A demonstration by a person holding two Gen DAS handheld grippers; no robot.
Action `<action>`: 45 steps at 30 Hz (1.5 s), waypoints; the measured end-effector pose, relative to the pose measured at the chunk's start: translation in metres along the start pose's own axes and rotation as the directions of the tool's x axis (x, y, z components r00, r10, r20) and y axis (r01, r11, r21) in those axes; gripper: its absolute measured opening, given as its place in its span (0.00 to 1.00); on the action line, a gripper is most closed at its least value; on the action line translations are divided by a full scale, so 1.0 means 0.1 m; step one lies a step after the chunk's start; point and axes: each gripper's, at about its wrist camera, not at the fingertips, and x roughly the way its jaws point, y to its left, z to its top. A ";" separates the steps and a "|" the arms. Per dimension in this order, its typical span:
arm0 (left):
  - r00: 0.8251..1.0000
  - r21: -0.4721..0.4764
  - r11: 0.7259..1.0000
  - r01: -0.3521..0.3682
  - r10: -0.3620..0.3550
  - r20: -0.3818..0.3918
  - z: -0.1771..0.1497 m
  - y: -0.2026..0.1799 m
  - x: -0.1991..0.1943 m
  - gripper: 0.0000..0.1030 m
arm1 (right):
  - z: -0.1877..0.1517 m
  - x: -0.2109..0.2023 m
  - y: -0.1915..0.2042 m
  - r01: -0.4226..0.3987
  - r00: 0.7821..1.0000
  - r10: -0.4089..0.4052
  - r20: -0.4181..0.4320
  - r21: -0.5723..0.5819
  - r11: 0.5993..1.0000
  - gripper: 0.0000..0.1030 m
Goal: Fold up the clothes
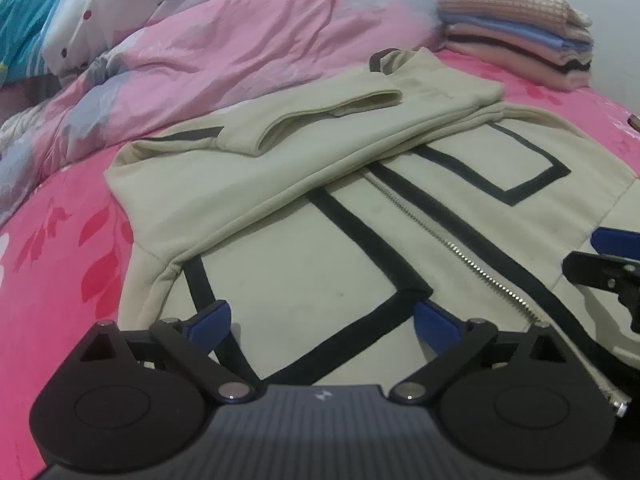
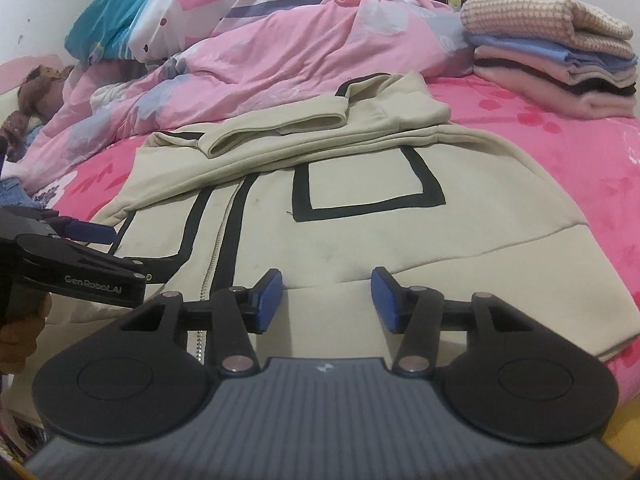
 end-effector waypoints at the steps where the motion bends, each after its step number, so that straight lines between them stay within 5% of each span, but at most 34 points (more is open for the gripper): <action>1: 1.000 -0.010 1.000 -0.004 0.004 -0.002 0.00 0.01 0.00 0.99 | 0.00 0.00 0.01 0.002 1.000 -0.002 0.000 -0.003 1.000 0.48; 24: 0.998 -0.137 0.990 -0.027 0.018 -0.067 -0.01 0.05 0.03 1.00 | -0.01 0.03 0.05 0.014 1.000 -0.014 -0.017 -0.017 1.000 0.53; 45: 0.998 -0.152 0.988 -0.029 0.021 -0.056 -0.04 0.05 0.01 1.00 | -0.01 0.04 0.09 0.042 0.999 -0.043 -0.024 -0.036 0.998 0.61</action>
